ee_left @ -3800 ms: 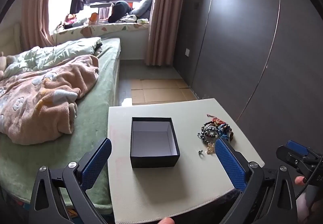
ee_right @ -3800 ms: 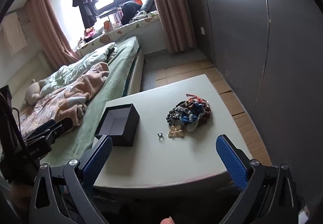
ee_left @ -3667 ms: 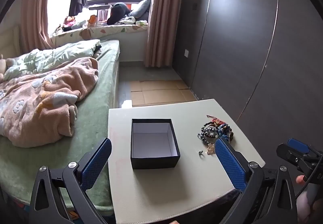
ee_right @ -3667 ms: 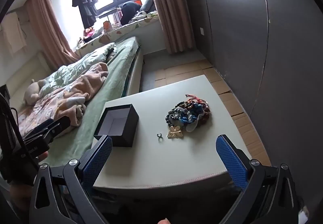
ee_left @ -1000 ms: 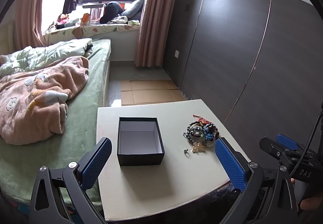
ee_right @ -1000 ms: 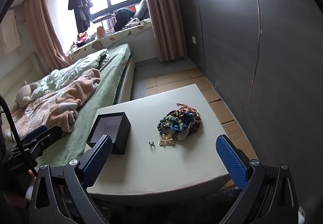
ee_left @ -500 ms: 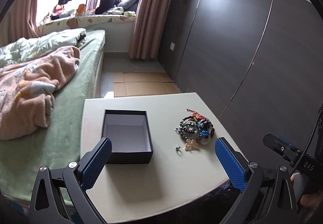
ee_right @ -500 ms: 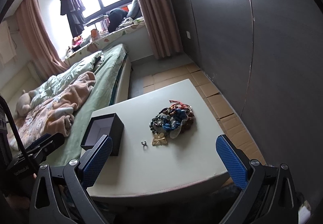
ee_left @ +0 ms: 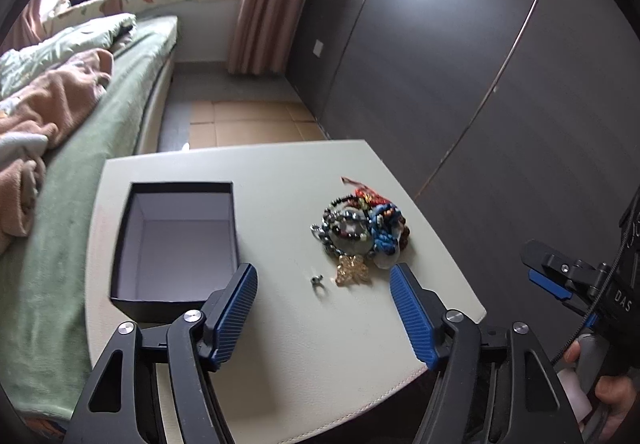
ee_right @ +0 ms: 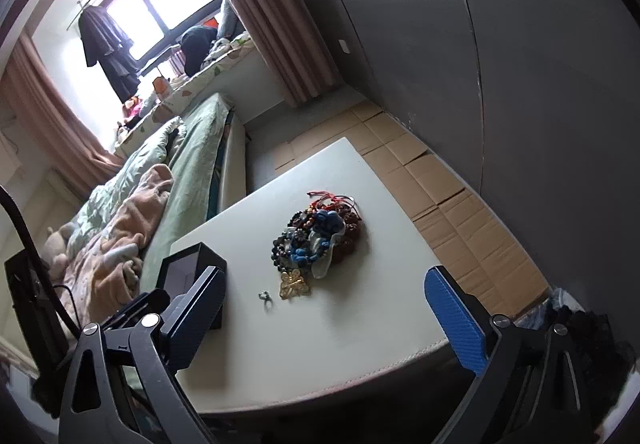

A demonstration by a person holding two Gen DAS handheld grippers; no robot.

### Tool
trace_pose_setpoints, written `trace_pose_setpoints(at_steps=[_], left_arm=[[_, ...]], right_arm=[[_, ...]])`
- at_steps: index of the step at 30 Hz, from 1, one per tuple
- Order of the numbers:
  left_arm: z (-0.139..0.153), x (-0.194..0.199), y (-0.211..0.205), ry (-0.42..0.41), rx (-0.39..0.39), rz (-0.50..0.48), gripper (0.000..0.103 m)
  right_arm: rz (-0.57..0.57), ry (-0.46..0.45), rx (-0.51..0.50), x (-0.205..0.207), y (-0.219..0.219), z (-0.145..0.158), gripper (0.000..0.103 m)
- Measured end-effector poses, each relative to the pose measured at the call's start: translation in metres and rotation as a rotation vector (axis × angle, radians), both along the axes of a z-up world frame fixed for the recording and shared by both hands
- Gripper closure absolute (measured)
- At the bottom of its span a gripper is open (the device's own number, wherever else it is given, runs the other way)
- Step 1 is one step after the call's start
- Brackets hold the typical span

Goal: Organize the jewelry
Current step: 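Grasp the small silver ring with the left gripper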

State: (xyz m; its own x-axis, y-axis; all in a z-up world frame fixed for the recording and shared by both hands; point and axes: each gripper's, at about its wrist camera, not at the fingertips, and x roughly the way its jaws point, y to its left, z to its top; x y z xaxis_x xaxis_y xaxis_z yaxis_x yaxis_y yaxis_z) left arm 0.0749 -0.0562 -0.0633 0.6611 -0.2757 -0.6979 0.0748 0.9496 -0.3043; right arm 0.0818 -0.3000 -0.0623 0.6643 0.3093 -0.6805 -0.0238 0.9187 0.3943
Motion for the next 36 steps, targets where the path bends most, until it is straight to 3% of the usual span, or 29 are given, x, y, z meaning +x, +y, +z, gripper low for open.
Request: trace_pose_setpoints(at_steps=[13,27,31,34,36], left_arm=[[-0.051,0.037,-0.025,0.117,0.076,-0.095,0.052],[-0.088,0.067,-0.043,0.186,0.188,-0.096,0.071],[-0.091,0.069,-0.048,0.171,0.224,-0.088,0.075],[-0.092,0.071,-0.05,0.157,0.252,-0.081,0.088],[-0.092,0.071,-0.048,0.16,0.236,-0.081,0.091]], right_arm=[[-0.042,0.111,0.069,0.028,-0.012,-0.029,0.016],[-0.022,0.151,0.08,0.044,-0.007,-0.036,0.017],[-0.009,0.154,0.07,0.046,-0.002,-0.036,0.017],[0.005,0.172,0.062,0.049,0.003,-0.04,0.017],[0.016,0.185,0.069,0.05,0.007,-0.043,0.017]])
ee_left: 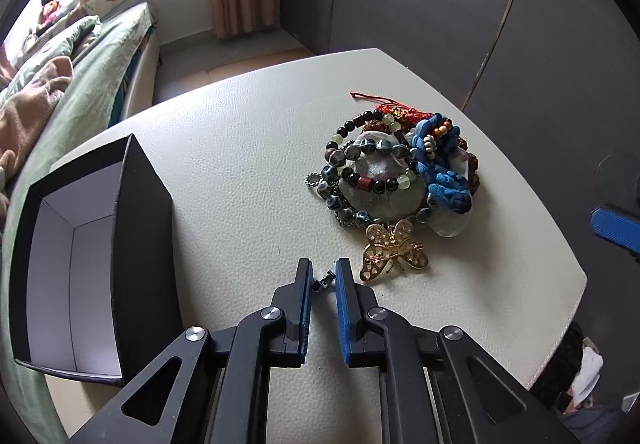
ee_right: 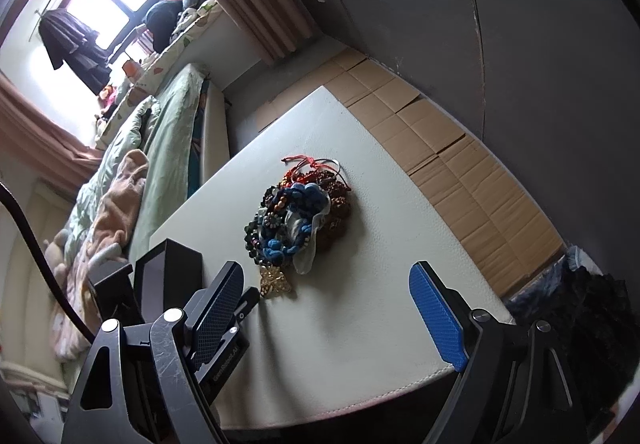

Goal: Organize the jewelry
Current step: 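Grasp the small silver ring with the left gripper, then drop the ring into the black box with the left gripper while the right gripper grasps the gold butterfly brooch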

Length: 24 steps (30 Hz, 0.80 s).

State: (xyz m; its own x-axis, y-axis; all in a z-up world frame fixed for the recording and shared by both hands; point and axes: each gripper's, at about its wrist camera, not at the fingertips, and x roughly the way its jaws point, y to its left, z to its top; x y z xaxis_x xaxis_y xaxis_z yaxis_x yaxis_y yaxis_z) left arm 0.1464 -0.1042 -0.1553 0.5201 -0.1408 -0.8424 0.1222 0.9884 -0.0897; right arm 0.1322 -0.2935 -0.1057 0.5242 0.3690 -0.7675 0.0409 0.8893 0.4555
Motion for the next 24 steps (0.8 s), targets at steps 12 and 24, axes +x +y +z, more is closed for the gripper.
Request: trace_pose_setpoints(at_steps=[12,24], left_arm=[[0.032,-0.014,0.03,-0.044,-0.087,0.06,0.091],[0.061,-0.03,0.063,-0.104,-0.136,0.12,0.091]], right_arm=[[0.072,0.113,0.072,0.01,0.031,-0.033,0.039],[0.095,0.129,-0.079,0.028,0.071,-0.049,0.043]])
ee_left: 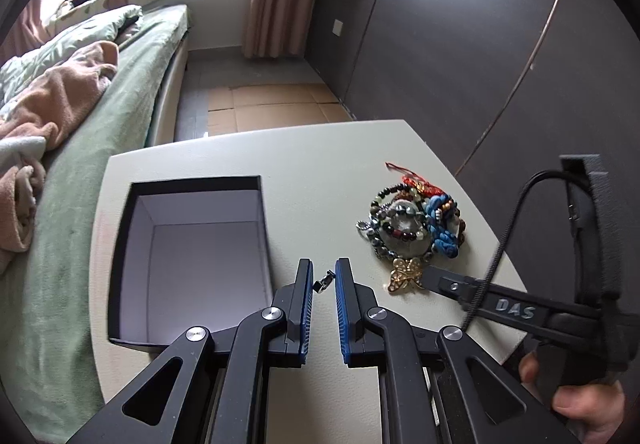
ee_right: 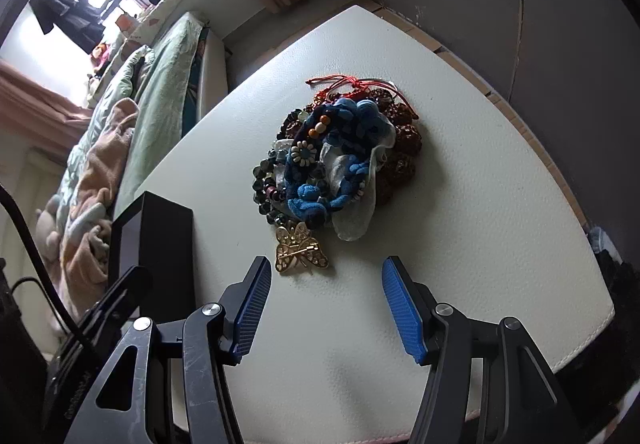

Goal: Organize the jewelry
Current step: 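Drop the ring into the black box with the left gripper while the right gripper grasps the gold butterfly brooch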

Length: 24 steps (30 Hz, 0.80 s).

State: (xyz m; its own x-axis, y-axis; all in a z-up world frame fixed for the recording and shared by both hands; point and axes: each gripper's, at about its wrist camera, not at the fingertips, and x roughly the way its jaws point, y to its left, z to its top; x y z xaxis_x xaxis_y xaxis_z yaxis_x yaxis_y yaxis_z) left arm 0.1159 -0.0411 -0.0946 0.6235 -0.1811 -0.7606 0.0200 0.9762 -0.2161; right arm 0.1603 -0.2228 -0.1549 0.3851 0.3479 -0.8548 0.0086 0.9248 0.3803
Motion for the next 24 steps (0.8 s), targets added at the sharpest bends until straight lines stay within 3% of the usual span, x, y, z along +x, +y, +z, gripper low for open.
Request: trace_pose_setpoints(at_steps=[8,14,16,19,24], left_arm=[[0.006,-0.001,0.031,0.002,-0.023,0.073,0.091],[0.01,-0.003,0.057,-0.004,-0.042,0.124,0.091],[0.012,-0.004,0.067,-0.009,-0.055,0.144,0.091],[0.013,-0.005,0.082,-0.014,-0.077,0.171,0.091],[0.013,-0.005,0.1,-0.018,-0.139,0.202,0.091]], right_arm=[[0.044,-0.026,-0.152,0.01,0.035,-0.004,0.043],[0.094,-0.065,-0.344,0.006,0.066,-0.006,0.043],[0.111,-0.088,-0.405,0.003,0.074,-0.005,0.062],[0.117,-0.082,-0.384,0.001,0.076,-0.002,0.062],[0.123,-0.104,-0.256,-0.008,0.077,0.011,0.063]])
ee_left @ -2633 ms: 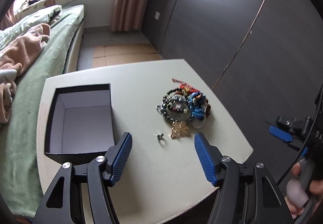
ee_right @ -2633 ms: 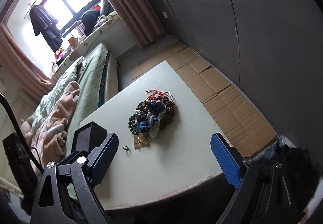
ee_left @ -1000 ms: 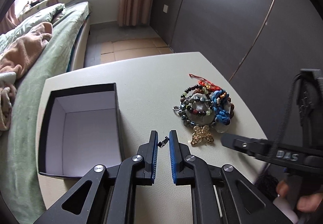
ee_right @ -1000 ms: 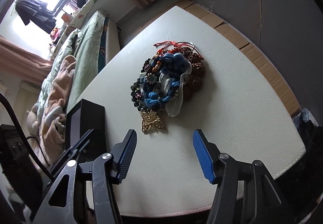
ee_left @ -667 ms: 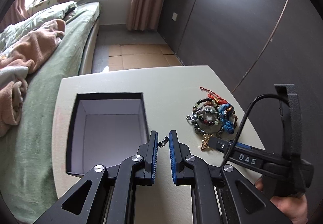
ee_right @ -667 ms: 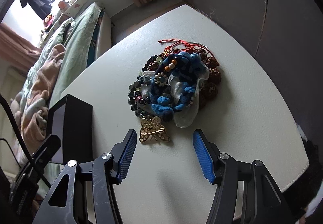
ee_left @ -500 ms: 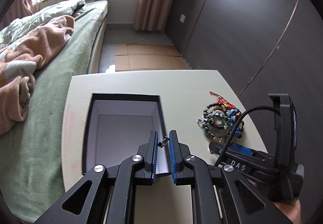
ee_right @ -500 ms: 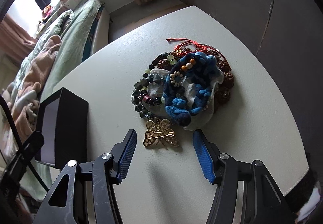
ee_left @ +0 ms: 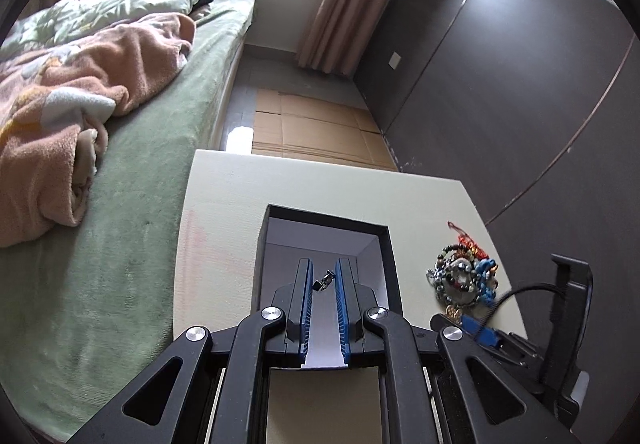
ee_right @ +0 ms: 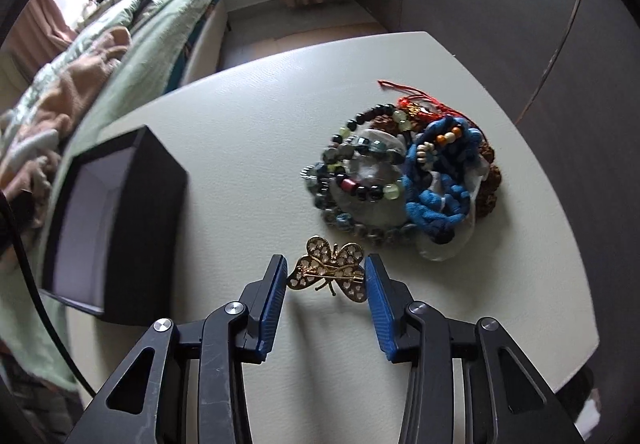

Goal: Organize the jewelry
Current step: 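Drop the ring into the black box with the left gripper while the right gripper grasps the gold butterfly brooch, then lower the gold butterfly brooch into the black box and open the right gripper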

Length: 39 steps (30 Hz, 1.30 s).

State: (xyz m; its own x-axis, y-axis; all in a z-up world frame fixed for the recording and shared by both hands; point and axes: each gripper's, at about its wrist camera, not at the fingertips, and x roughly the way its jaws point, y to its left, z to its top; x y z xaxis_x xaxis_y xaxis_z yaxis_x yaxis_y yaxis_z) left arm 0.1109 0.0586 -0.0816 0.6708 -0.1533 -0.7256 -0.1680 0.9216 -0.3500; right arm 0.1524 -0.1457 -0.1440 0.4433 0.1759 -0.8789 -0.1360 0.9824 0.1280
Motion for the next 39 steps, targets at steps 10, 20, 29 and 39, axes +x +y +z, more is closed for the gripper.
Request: trace_pose_setpoints(at_steps=[10,20,29,39], left_arm=[[0.007,-0.006,0.028,-0.011,-0.128,0.089,0.034],[0.011,-0.014,0.052,0.001,-0.162,0.138,0.034],[0.015,-0.021,0.051,-0.003,-0.174,0.134,0.028],[0.018,-0.027,0.014,-0.03,-0.164,0.064,0.015]], right_arm=[[0.04,-0.141,0.2,-0.019,0.004,0.043,0.062],[0.143,-0.171,0.371,-0.016,0.049,0.053,0.062],[0.174,-0.147,0.391,-0.015,0.059,0.055,0.03],[0.036,-0.186,0.371,-0.037,-0.01,0.059,0.028]])
